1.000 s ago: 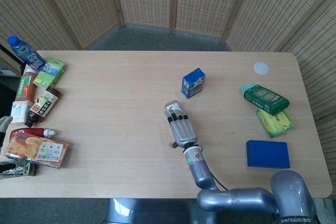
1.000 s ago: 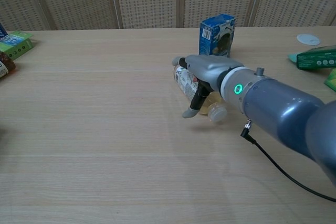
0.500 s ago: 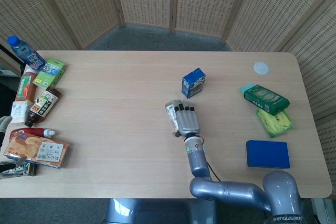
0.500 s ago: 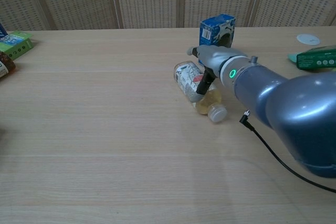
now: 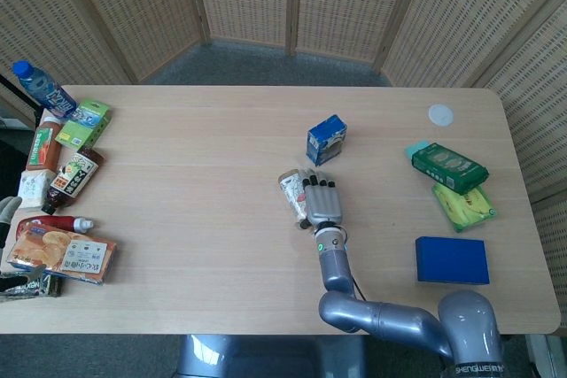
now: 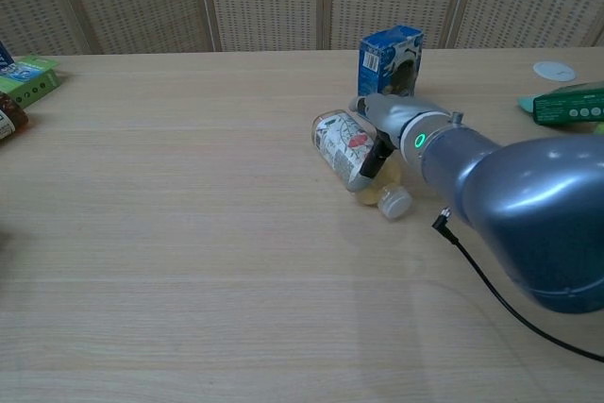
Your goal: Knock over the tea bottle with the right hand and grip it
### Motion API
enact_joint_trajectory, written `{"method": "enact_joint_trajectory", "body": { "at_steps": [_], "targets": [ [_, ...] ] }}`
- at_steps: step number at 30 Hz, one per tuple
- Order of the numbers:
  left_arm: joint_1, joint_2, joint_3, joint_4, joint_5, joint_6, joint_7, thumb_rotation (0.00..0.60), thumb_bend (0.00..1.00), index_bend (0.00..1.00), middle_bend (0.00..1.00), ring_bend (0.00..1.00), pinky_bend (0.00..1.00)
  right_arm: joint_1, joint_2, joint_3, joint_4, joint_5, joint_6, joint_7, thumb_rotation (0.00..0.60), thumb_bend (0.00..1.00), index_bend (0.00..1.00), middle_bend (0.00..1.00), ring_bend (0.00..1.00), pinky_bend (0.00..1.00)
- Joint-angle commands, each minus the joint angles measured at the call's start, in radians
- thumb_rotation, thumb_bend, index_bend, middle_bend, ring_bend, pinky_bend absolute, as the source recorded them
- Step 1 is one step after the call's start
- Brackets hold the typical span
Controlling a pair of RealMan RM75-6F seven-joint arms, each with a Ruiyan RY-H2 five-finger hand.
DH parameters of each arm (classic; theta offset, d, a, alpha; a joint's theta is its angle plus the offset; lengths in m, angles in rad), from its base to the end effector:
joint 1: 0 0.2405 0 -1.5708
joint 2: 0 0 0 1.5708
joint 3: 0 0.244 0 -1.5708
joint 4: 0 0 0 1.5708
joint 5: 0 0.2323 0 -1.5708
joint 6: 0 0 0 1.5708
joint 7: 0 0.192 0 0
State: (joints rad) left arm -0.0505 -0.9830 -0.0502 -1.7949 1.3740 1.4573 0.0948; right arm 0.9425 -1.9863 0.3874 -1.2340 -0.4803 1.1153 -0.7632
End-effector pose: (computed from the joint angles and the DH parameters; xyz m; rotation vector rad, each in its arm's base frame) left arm -0.3124 0.2157 0.1597 -1.3021 -0.9629 -0.7672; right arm -0.0821 -0.3982 -0.1414 1.5655 -1.2298 0.6979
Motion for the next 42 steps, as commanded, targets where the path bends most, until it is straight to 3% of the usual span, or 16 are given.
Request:
{"method": "enact_joint_trajectory", "body": {
  "at_steps": [1,16,18,20,21,23,26,29,34,42],
  "targets": [
    [0.0,0.0,0.0,0.001,-0.001,-0.001,-0.001,0.6,0.0,0.0,0.0,0.0,0.0,0.001,-0.01,0.005,0.02,0.005,-0.008,0.002,0.6,0.0,0.0,0.0,0.0,0.0],
    [-0.002,-0.005,0.0,0.003,-0.006,-0.005,0.003,0.6,0.0,0.0,0.0,0.0,0.0,-0.018,-0.062,0.014,0.158,-0.016,-0.055,0.06,0.6,0.01,0.0,0.0,0.0,0.01],
    [-0.001,-0.005,0.0,0.003,-0.007,-0.005,0.003,0.6,0.0,0.0,0.0,0.0,0.0,-0.021,-0.072,0.013,0.183,-0.032,-0.06,0.077,0.6,0.01,0.0,0.0,0.0,0.05],
    [-0.001,-0.006,0.0,0.004,-0.009,-0.005,0.005,0.6,0.0,0.0,0.0,0.0,0.0,-0.023,-0.081,0.01,0.208,-0.056,-0.06,0.093,0.6,0.01,0.01,0.0,0.0,0.17],
    [-0.002,-0.006,0.0,0.004,-0.009,-0.005,0.005,0.6,0.0,0.0,0.0,0.0,0.0,-0.024,-0.084,0.009,0.217,-0.068,-0.06,0.101,0.6,0.01,0.03,0.02,0.0,0.22],
    [-0.002,-0.008,0.0,0.005,-0.009,-0.006,0.006,0.6,0.0,0.0,0.0,0.0,0.0,-0.027,-0.091,0.008,0.236,-0.094,-0.056,0.119,0.6,0.01,0.21,0.17,0.04,0.38],
    [-0.003,-0.009,0.001,0.005,-0.009,-0.007,0.008,0.6,0.0,0.0,0.0,0.0,0.0,-0.033,-0.096,0.013,0.247,-0.113,-0.058,0.135,0.6,0.02,0.43,0.38,0.19,0.54],
    [-0.003,-0.009,0.001,0.005,-0.008,-0.006,0.009,0.6,0.0,0.0,0.0,0.0,0.0,-0.04,-0.095,0.018,0.246,-0.124,-0.061,0.142,0.6,0.03,0.53,0.48,0.28,0.62],
    [-0.001,-0.008,0.0,0.004,-0.008,-0.004,0.006,0.6,0.0,0.0,0.0,0.0,0.0,-0.053,-0.085,0.025,0.217,-0.148,-0.053,0.158,0.6,0.05,0.59,0.54,0.33,0.67],
    [-0.002,-0.003,0.003,-0.001,0.002,-0.004,-0.005,0.6,0.0,0.0,0.0,0.0,0.0,-0.094,-0.003,0.026,0.044,-0.204,0.002,0.162,0.6,0.06,0.61,0.55,0.34,0.69]
  ]
}}
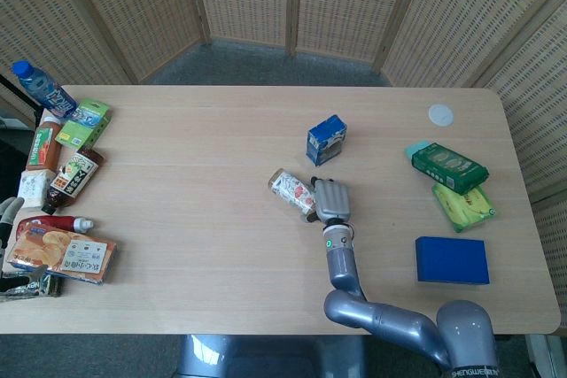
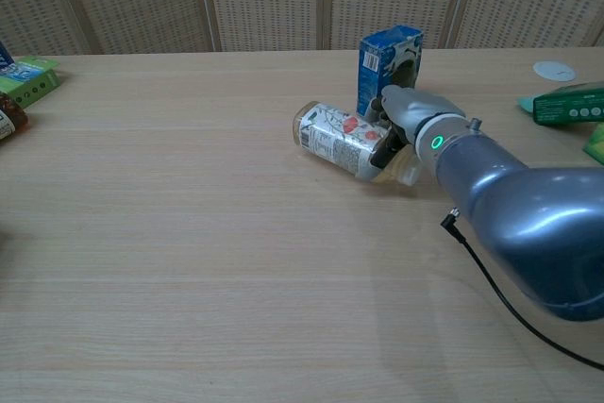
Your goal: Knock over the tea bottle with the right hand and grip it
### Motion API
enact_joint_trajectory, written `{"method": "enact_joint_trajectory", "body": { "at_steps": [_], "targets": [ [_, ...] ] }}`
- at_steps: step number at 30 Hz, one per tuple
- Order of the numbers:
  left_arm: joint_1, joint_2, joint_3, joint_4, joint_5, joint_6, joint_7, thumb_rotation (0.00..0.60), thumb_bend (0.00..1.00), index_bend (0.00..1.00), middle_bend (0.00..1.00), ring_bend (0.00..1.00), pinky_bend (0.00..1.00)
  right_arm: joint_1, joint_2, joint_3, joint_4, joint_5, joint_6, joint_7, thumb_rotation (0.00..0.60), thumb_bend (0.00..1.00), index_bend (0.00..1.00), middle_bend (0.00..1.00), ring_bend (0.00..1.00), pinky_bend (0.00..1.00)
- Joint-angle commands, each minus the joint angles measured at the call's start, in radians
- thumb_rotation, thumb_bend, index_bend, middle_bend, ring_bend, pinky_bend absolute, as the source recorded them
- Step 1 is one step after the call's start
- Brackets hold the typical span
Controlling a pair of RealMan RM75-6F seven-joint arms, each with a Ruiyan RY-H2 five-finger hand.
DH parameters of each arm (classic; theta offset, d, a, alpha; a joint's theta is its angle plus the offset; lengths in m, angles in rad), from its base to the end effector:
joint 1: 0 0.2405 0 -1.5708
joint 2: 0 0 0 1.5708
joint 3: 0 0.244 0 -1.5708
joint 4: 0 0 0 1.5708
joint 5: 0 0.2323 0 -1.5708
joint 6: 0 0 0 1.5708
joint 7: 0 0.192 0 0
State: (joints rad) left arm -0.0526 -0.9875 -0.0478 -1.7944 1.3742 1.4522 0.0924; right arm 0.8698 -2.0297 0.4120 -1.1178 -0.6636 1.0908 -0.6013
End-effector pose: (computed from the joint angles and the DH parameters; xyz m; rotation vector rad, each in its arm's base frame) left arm -0.3123 0.2158 0.1570 -1.3055 -0.9722 -0.7690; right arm -0.1001 -0.4103 -0.1344 1.4705 -1.2317 0.8233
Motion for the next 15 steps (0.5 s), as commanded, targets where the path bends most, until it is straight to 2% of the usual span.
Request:
{"method": "enact_joint_trajectory", "body": {
  "at_steps": [1,9,15],
  "targets": [
    [0.001,0.003,0.0,-0.002,0.003,0.002,-0.006,0.6,0.0,0.0,0.0,0.0,0.0,-0.027,0.053,0.001,-0.097,-0.027,0.034,-0.001,0.6,0.06,0.62,0.55,0.34,0.69],
    [0.002,0.015,0.001,-0.008,0.014,0.003,-0.033,0.6,0.0,0.0,0.0,0.0,0.0,-0.072,0.208,0.037,-0.413,-0.043,0.108,-0.029,0.6,0.06,0.61,0.55,0.34,0.69],
    [0.006,0.024,0.004,-0.018,0.032,0.013,-0.05,0.6,0.0,0.0,0.0,0.0,0.0,-0.051,0.314,0.128,-0.653,0.012,0.183,-0.107,0.6,0.06,0.61,0.55,0.34,0.69]
  ]
}}
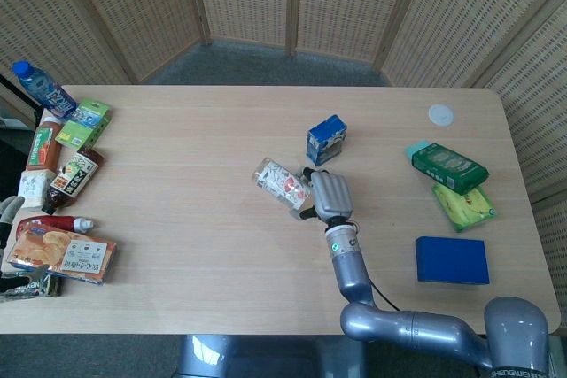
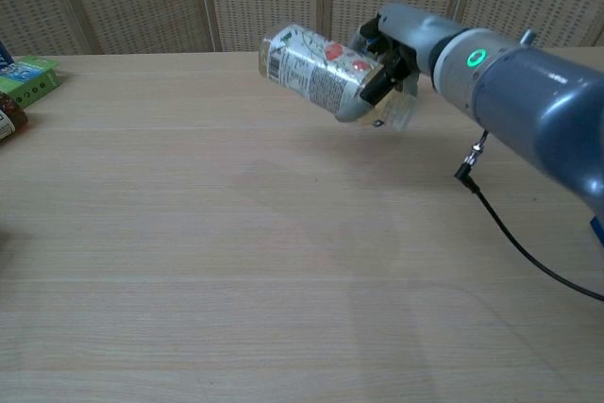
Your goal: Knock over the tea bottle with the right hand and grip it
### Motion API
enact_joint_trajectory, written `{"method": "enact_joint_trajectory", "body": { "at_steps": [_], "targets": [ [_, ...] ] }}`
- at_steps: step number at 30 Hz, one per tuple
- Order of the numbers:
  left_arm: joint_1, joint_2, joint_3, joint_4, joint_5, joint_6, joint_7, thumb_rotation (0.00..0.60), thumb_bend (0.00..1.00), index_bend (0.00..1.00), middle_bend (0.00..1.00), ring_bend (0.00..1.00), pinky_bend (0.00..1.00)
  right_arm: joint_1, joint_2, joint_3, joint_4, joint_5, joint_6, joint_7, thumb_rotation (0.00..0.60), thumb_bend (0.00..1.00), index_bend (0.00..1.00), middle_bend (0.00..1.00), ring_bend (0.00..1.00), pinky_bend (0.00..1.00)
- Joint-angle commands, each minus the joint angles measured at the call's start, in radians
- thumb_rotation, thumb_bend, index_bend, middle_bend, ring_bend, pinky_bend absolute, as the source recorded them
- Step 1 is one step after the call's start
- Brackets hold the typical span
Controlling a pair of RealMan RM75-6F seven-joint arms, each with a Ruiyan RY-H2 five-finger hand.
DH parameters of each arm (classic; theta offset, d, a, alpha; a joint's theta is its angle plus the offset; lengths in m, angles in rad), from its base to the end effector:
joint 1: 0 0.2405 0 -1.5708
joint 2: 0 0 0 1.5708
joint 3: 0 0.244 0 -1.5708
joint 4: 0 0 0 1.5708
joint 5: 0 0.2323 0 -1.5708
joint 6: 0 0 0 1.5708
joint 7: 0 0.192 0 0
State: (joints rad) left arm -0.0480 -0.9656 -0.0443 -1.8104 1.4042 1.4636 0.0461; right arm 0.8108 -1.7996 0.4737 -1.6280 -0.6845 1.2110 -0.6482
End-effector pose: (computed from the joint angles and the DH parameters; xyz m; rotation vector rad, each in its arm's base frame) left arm -0.3058 0.2142 0.1616 -1.3074 -0.9845 -0.8163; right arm -0.0359 -0.3881 -0.0584 1.4712 -1.2806 1.0657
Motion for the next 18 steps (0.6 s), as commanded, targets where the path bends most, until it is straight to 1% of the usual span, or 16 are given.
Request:
{"method": "enact_joint_trajectory", "body": {
  "at_steps": [1,5,7,11,12,15,18],
  "targets": [
    [0.002,0.004,0.001,-0.003,0.003,0.002,-0.007,0.6,0.0,0.0,0.0,0.0,0.0,0.015,0.095,0.082,-0.173,0.043,0.076,-0.073,0.6,0.06,0.61,0.55,0.34,0.69],
    [0.002,0.008,0.001,-0.005,0.005,0.003,-0.015,0.6,0.0,0.0,0.0,0.0,0.0,0.058,0.143,0.154,-0.294,0.103,0.133,-0.133,0.6,0.06,0.6,0.55,0.34,0.69],
    [0.002,0.009,0.001,-0.006,0.005,0.003,-0.018,0.6,0.0,0.0,0.0,0.0,0.0,0.082,0.16,0.182,-0.329,0.123,0.158,-0.161,0.6,0.06,0.6,0.55,0.34,0.69],
    [0.002,0.01,0.002,-0.008,0.008,0.003,-0.018,0.6,0.0,0.0,0.0,0.0,0.0,0.15,0.182,0.265,-0.384,0.202,0.214,-0.205,0.6,0.06,0.61,0.55,0.34,0.69],
    [0.002,0.01,0.003,-0.008,0.009,0.003,-0.017,0.6,0.0,0.0,0.0,0.0,0.0,0.164,0.186,0.279,-0.393,0.217,0.228,-0.214,0.6,0.06,0.6,0.55,0.34,0.69],
    [0.002,0.009,0.004,-0.009,0.014,0.003,-0.014,0.6,0.0,0.0,0.0,0.0,0.0,0.207,0.196,0.305,-0.404,0.252,0.264,-0.238,0.6,0.06,0.61,0.55,0.34,0.69],
    [0.002,0.008,0.006,-0.008,0.015,0.004,-0.011,0.6,0.0,0.0,0.0,0.0,0.0,0.232,0.205,0.305,-0.402,0.273,0.283,-0.244,0.6,0.06,0.61,0.55,0.34,0.69]
  ]
}}
